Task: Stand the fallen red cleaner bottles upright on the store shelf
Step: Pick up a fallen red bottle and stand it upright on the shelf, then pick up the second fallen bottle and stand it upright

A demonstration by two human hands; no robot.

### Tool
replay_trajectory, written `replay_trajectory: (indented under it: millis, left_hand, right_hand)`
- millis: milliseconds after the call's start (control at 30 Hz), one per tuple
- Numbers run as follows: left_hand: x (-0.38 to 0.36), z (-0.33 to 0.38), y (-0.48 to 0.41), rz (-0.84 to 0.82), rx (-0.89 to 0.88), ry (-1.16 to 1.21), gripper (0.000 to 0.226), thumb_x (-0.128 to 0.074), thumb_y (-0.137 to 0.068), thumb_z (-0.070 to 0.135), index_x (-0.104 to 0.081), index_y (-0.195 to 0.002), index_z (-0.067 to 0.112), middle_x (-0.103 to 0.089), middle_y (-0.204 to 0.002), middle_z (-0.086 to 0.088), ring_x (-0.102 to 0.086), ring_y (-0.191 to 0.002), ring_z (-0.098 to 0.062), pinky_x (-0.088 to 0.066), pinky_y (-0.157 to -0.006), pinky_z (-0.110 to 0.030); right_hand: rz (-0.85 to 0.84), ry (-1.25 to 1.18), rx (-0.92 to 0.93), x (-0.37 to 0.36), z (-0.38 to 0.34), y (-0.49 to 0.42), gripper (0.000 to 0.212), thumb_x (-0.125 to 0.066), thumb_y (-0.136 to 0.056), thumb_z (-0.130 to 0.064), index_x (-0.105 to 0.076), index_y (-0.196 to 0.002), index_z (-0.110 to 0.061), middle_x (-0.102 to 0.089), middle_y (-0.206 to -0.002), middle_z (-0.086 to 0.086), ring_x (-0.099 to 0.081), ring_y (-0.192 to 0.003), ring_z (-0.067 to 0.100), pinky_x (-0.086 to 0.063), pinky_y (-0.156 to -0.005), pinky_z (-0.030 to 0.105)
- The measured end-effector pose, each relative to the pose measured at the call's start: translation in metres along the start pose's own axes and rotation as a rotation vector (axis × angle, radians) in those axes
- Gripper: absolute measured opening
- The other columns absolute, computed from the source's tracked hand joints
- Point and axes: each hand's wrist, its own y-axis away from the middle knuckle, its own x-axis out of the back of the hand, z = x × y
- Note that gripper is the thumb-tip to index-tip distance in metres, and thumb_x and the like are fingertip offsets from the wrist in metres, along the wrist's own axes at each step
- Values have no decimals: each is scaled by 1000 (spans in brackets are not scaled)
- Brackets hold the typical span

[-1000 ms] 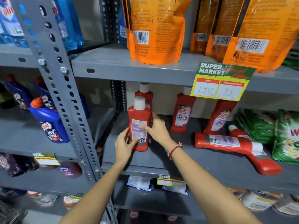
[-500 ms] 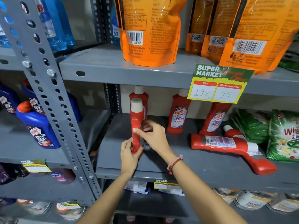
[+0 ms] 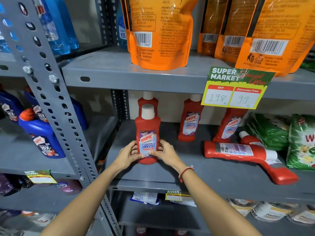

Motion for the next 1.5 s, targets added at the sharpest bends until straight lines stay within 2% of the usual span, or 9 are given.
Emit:
replay_trajectory:
  millis: [367,467,567,733,833,1000,1133,1267,1500]
  left_hand:
    - [4,9,-3,37,-10,-240,48,-72,-76,11,-50,-119,12,-64,-111,-3,-64,-91,3,-54,-89,-22]
    - [-18,3,17,415,-13,-115,50,-76,-72,14,-52,-116,13,-61,-102,-1,-61,-85,-7,-51,-73,-9]
    - [-67,1,43,791,-76,-36,29,-73,-76,18,-54,-97,20,-54,-84,-8,-50,-66,-15,-48,-65,-22]
    - [-149,28,19,440,-220,-119,23,-70,-79,16,-55,-96,21,-53,-85,-1,-53,-74,-3,-43,-65,-8]
    - [-189,47,-26,203,-293,-304,23,-65,-84,22,-61,-105,15,-58,-101,-3,-57,-92,-11,-43,-82,-18]
    - [-242,62,-92,-134,-271,-634,39,-53,-91,23,-50,-128,13,-47,-136,-11,-43,-125,-27,-34,-107,-35]
    - [-265,67,-115,-265,-213,-732,48,-56,-89,21,-43,-134,16,-44,-143,-11,-43,-128,-28,-35,-109,-37]
    - [-269,69,-118,-242,-174,-747,48,-63,-84,25,-49,-129,15,-54,-134,-13,-53,-117,-29,-44,-101,-37]
    - [-247,69,-97,-45,-180,-619,67,-78,-68,31,-49,-126,16,-47,-132,-8,-41,-125,-24,-37,-103,-36]
  right_hand:
    - [146,-9,82,-16,6,0,54,-75,-77,-17,-49,-123,-5,-62,-123,15,-62,-108,24,-53,-90,32]
    - [223,-45,42,-5,11,9,58,-74,-78,-21,-46,-127,-5,-61,-117,11,-59,-105,20,-50,-85,23]
    - [503,-212,-68,28,28,23,46,-71,-80,-23,-54,-119,-5,-62,-102,9,-61,-93,20,-49,-70,14]
    - [1132,-349,-281,111,63,60,24,-71,-80,-21,-57,-95,-8,-60,-83,10,-58,-82,26,-40,-75,27]
    - [1314,-426,-424,163,88,78,36,-73,-78,-25,-58,-97,2,-64,-92,19,-60,-90,30,-44,-89,39]
    - [1151,-793,-448,212,105,83,33,-77,-70,-41,-58,-75,-14,-60,-78,7,-53,-64,18,-49,-65,32]
    - [1035,-1014,-288,223,101,80,44,-75,-77,-23,-58,-114,-7,-66,-104,10,-64,-78,14,-58,-62,21]
    - [1004,-1029,-258,224,107,84,48,-73,-79,-11,-55,-121,2,-65,-114,18,-65,-80,16,-59,-62,22]
    - [758,-769,-36,226,83,92,35,-67,-82,-7,-58,-115,-4,-70,-106,9,-67,-98,19,-55,-92,37]
